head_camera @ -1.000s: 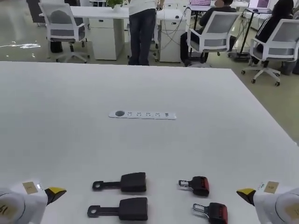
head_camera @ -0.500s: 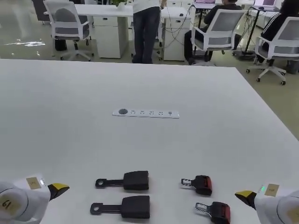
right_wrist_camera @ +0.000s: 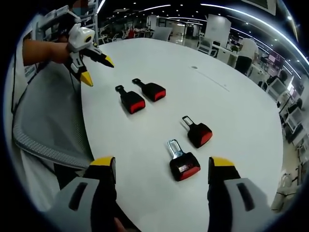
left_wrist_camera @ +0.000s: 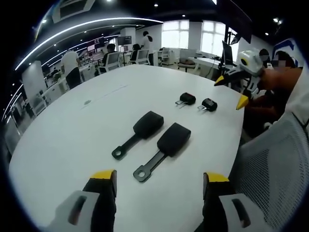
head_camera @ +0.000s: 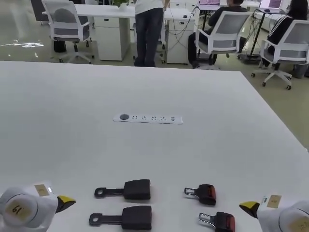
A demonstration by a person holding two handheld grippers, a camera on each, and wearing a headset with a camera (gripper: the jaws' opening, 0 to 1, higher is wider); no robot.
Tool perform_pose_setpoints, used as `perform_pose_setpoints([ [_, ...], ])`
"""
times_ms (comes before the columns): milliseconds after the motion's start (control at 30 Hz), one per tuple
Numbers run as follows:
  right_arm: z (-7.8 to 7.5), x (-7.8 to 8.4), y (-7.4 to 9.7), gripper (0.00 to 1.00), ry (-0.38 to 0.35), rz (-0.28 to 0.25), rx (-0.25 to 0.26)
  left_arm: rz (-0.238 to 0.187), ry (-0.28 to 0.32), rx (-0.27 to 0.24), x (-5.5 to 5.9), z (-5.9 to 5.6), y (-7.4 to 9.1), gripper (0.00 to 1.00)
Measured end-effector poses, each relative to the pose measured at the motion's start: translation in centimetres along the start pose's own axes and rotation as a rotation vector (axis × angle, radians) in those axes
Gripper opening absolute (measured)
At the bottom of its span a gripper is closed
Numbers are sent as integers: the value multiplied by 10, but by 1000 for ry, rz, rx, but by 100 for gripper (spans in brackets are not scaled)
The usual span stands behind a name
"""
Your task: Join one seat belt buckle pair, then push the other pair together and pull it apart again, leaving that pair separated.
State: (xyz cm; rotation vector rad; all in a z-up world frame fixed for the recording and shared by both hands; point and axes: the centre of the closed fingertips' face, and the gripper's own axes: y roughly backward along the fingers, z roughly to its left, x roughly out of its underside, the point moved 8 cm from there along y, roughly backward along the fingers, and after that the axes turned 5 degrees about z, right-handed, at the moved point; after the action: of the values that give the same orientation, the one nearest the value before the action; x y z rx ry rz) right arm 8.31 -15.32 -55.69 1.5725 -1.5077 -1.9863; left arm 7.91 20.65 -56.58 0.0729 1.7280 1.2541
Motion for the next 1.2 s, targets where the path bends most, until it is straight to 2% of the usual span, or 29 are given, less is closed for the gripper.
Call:
perform_pose_setpoints([
  [100,1,-2,-3,74,55,-1,-8,-2,-13,21,-5,-2,-8,73],
  [400,-3,-4,-16,67,79,18,-44,29,-124,53,-23,-5,-28,69],
  [467,-5,-4,-20,64,83,23,-56,27,-165,83,-26,-6,-33,65],
  [500,-6,-2,-23,64,83,23,-63,18,-191,124,-28,-9,-37,59],
  [533,-6,-1,-25,63,84,29,-64,23,-191,121,-29,-9,-39,54],
  [600,-8,4,-32,63,89,45,-71,29,-197,121,-30,-9,-45,55],
  [700,-9,8,-36,62,101,60,-77,47,-237,140,-36,-12,-53,55],
  [800,-14,10,-39,59,123,80,-81,59,-271,153,-39,-12,-62,56],
  [933,-22,9,-41,56,132,88,-76,76,-291,164,-48,-13,-69,54],
  [1067,-28,12,-44,55,157,108,-74,92,-323,188,-51,-13,-76,50],
  [1200,-36,16,-48,50,165,126,-99,116,-349,215,-53,-10,-86,46],
])
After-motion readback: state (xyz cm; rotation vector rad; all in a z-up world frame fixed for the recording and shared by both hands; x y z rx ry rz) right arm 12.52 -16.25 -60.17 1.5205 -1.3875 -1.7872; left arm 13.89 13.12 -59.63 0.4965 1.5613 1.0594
